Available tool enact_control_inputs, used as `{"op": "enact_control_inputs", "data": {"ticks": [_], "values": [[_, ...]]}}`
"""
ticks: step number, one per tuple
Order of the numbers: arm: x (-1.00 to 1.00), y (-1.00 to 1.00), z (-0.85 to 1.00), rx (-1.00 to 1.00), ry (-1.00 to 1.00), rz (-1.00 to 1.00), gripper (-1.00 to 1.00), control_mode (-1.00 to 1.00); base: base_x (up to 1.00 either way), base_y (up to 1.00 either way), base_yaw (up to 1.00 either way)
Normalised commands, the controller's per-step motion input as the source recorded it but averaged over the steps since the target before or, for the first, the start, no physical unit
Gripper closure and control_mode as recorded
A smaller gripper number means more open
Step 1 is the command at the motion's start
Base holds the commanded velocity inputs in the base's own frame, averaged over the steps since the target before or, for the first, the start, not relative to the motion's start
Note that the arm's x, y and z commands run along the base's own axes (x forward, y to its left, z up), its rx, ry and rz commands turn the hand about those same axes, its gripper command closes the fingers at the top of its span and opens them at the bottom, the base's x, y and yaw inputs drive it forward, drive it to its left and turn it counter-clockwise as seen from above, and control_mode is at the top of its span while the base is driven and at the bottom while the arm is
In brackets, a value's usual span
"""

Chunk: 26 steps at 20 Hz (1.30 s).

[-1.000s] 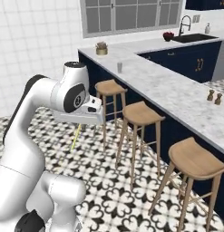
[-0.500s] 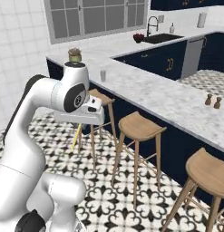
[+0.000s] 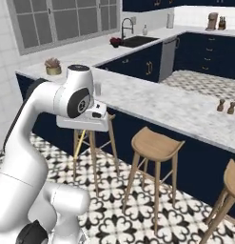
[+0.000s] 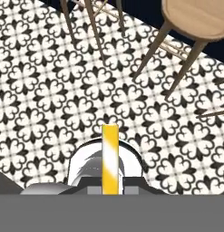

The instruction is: Take a straw from the drawer in front and place it inside the glass cup on the dining counter.

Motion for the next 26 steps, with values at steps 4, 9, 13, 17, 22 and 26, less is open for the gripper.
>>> {"op": "enact_control_inputs", "data": {"ticks": [4,9,13,17,22,26], "values": [[0.0,0.0,0.0,0.0,0.0,0.0,1.0,1.0,0.68,1.0,-0.42],[0.0,0.0,0.0,0.0,0.0,0.0,1.0,1.0,0.63,1.0,-0.42],[0.0,0.0,0.0,0.0,0.0,0.0,1.0,1.0,0.62,1.0,-0.42],[0.0,0.0,0.0,0.0,0.0,0.0,1.0,1.0,0.65,0.92,-0.4],[0.0,0.0,0.0,0.0,0.0,0.0,1.0,1.0,0.66,0.73,-0.27],[0.0,0.0,0.0,0.0,0.0,0.0,1.0,1.0,0.78,0.55,-0.13]]}}
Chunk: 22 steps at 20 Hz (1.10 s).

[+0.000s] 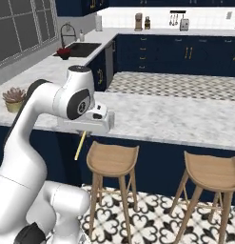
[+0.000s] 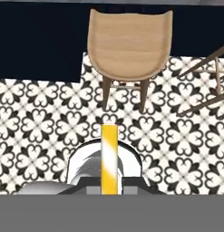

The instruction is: Take a straw from the drawer in front and place it inside the glass cup on the dining counter.

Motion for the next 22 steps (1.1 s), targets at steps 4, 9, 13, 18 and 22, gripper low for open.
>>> {"op": "enact_control_inputs", "data": {"ticks": [4,9,13,18,22], "values": [[0.0,0.0,0.0,0.0,0.0,0.0,1.0,1.0,0.89,0.38,-0.08],[0.0,0.0,0.0,0.0,0.0,0.0,1.0,1.0,0.8,0.31,-0.06],[0.0,0.04,0.04,0.0,-0.01,0.0,1.0,-1.0,0.28,0.22,-0.03],[-0.03,0.01,0.42,0.08,-0.3,0.02,1.0,-1.0,0.0,0.0,0.0],[0.03,0.0,0.3,0.19,-0.38,0.17,1.0,-1.0,0.0,0.0,0.0]]}}
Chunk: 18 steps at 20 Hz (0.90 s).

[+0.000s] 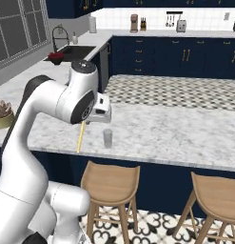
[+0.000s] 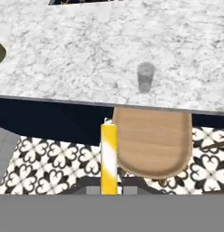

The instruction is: Take a straw from the drawer in front and place it inside the glass cup on the dining counter.

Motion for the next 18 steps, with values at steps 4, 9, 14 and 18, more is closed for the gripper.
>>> {"op": "enact_control_inputs", "data": {"ticks": [4,9,14,18], "values": [[0.39,0.0,0.09,0.25,-0.27,0.28,1.0,-1.0,0.0,0.0,0.0],[0.63,0.0,0.05,0.28,-0.19,0.35,1.0,-1.0,0.0,0.0,0.0],[0.62,0.0,0.05,0.29,-0.15,0.34,1.0,-1.0,0.0,0.0,0.0],[0.74,0.0,0.0,0.27,-0.03,0.27,1.0,-1.0,0.0,0.0,0.0]]}}
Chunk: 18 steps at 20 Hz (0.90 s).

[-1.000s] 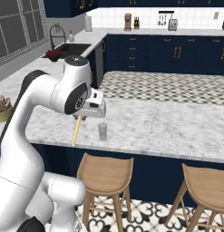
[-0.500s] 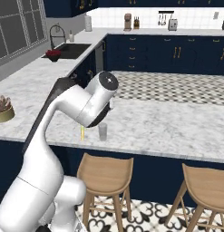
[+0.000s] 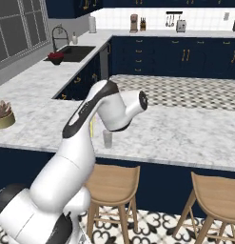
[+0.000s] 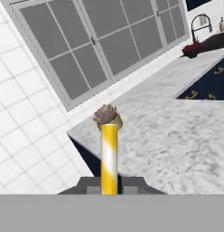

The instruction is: Take a straw from the drawer in front and place it inside the glass cup on the dining counter.

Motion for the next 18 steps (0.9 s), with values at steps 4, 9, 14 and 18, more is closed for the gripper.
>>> {"op": "enact_control_inputs", "data": {"ticks": [4,9,14,18], "values": [[0.88,0.0,-0.06,0.23,0.0,0.22,1.0,-1.0,0.0,0.0,0.0],[0.73,0.0,-0.31,0.14,-0.01,0.18,1.0,-1.0,0.0,0.0,0.0],[0.55,0.0,-0.4,0.0,-0.16,0.07,1.0,-1.0,0.0,0.0,0.0],[0.42,0.0,-0.46,0.0,-0.08,0.03,1.0,-1.0,0.0,0.0,0.0]]}}
